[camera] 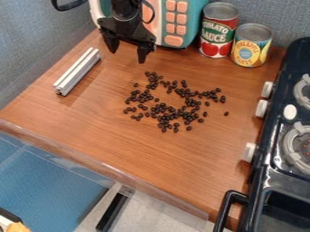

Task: Sweep into pile

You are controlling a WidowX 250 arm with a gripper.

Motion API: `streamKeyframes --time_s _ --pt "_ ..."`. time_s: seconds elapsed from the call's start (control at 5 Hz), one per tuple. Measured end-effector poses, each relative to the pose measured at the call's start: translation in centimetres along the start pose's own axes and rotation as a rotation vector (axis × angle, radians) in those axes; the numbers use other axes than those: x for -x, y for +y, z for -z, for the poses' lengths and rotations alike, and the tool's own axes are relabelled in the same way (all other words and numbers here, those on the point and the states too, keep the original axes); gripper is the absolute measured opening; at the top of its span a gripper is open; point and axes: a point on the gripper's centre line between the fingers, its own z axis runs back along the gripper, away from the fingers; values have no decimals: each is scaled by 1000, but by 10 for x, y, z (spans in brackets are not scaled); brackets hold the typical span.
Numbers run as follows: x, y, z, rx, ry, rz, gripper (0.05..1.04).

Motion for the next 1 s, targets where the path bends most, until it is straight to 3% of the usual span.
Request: streamKeyframes --time_s 0.2,0.4,0.6,0.8,1.0 --pt "11 -4 14 12 47 0 1001" --pt "4 -2 11 49 57 -1 1001" --pt "-7 14 5 52 63 -36 1001" --pt "-13 22 8 59 112 -43 1001" --pt "-9 37 8 54 246 -57 1001"
